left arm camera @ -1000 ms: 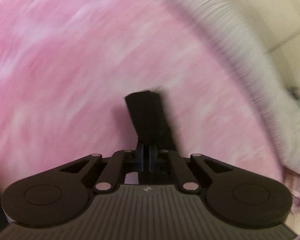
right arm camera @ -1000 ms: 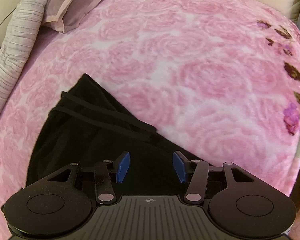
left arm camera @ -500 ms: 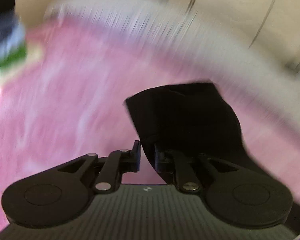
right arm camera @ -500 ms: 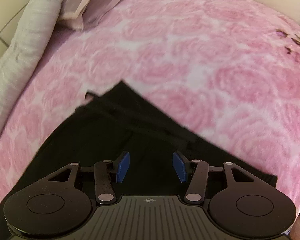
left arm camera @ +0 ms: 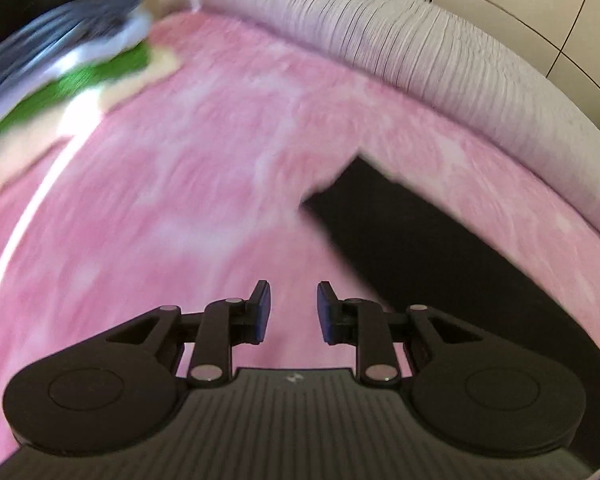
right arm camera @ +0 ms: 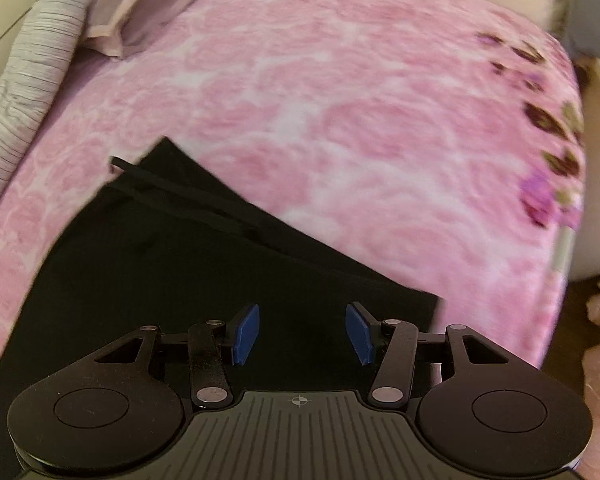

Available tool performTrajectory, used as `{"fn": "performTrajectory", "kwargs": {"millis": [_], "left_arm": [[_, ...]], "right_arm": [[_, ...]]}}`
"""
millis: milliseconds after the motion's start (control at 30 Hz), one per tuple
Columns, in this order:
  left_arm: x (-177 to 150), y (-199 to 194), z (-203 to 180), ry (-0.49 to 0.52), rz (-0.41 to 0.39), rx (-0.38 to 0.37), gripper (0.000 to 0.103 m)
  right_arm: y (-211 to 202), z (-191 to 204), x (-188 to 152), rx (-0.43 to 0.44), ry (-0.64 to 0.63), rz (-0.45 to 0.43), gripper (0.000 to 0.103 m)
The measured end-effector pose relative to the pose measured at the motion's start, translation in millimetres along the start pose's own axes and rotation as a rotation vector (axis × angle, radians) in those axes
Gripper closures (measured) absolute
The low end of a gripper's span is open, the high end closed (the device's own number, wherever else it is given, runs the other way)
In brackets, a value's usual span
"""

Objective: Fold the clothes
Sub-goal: 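Grasp the black trousers edge with the left gripper while the right gripper grasps beside it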

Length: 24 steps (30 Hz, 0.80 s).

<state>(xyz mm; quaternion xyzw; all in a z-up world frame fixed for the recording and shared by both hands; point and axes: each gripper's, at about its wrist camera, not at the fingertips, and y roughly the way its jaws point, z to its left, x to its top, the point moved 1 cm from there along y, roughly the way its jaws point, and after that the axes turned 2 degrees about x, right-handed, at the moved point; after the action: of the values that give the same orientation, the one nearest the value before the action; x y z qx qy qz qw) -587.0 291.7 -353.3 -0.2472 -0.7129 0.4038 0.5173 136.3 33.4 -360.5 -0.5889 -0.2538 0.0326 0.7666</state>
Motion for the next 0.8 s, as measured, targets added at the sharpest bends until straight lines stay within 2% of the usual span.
{"fn": "performTrajectory", "kwargs": {"millis": [100, 200, 267, 400, 467, 567, 600, 633, 667, 700, 733, 767, 800], "left_arm": [[-56.0, -44.6, 39.6, -0.065, 0.091, 0.047, 0.079], [-101.4, -79.2, 85.6, -0.222, 0.146, 0.11, 0.078], [-122.7, -90.9, 111.8, -0.346, 0.163, 0.138, 0.078], [-133.4, -93.1, 129.5, -0.49, 0.121, 0.089, 0.074], [-131.6, -84.3, 126.1, -0.493, 0.108, 0.078, 0.07], [-134.2, -77.1, 121.9, -0.438, 0.109, 0.093, 0.074], [-132.7, -79.4, 119.0, -0.41, 0.096, 0.091, 0.077], [-131.2, -81.8, 116.1, -0.383, 0.082, 0.09, 0.092], [-129.6, -84.1, 113.2, -0.356, 0.069, 0.088, 0.097], [-128.1, -86.5, 110.2, -0.328, 0.056, 0.087, 0.097], [-126.6, -88.8, 107.3, -0.301, 0.043, 0.085, 0.097], [-125.0, -91.2, 104.3, -0.274, 0.029, 0.084, 0.097], [-123.5, -93.5, 101.4, -0.247, 0.016, 0.082, 0.097]], "right_arm": [[-6.9, -35.0, -9.0, -0.036, 0.032, 0.019, 0.051], [-12.2, -72.2, -16.3, -0.054, 0.089, 0.046, 0.051], [-13.3, -89.3, -20.6, -0.053, 0.115, 0.059, 0.051], [-11.3, -105.5, -28.1, 0.003, 0.166, 0.074, 0.051], [-9.0, -108.8, -31.3, 0.042, 0.196, 0.082, 0.051], [-1.4, -111.3, -35.2, 0.093, 0.252, 0.091, 0.051], [2.2, -113.1, -36.0, 0.095, 0.27, 0.09, 0.051], [4.2, -114.2, -36.5, 0.093, 0.281, 0.085, 0.051], [6.1, -115.4, -37.0, 0.091, 0.291, 0.08, 0.051], [7.6, -116.1, -37.5, 0.087, 0.296, 0.075, 0.056], [5.8, -113.5, -37.4, 0.072, 0.265, 0.071, 0.088], [2.2, -109.5, -36.9, 0.086, 0.225, 0.066, 0.103], [-5.4, -104.6, -36.4, 0.091, 0.18, 0.048, 0.103]]}}
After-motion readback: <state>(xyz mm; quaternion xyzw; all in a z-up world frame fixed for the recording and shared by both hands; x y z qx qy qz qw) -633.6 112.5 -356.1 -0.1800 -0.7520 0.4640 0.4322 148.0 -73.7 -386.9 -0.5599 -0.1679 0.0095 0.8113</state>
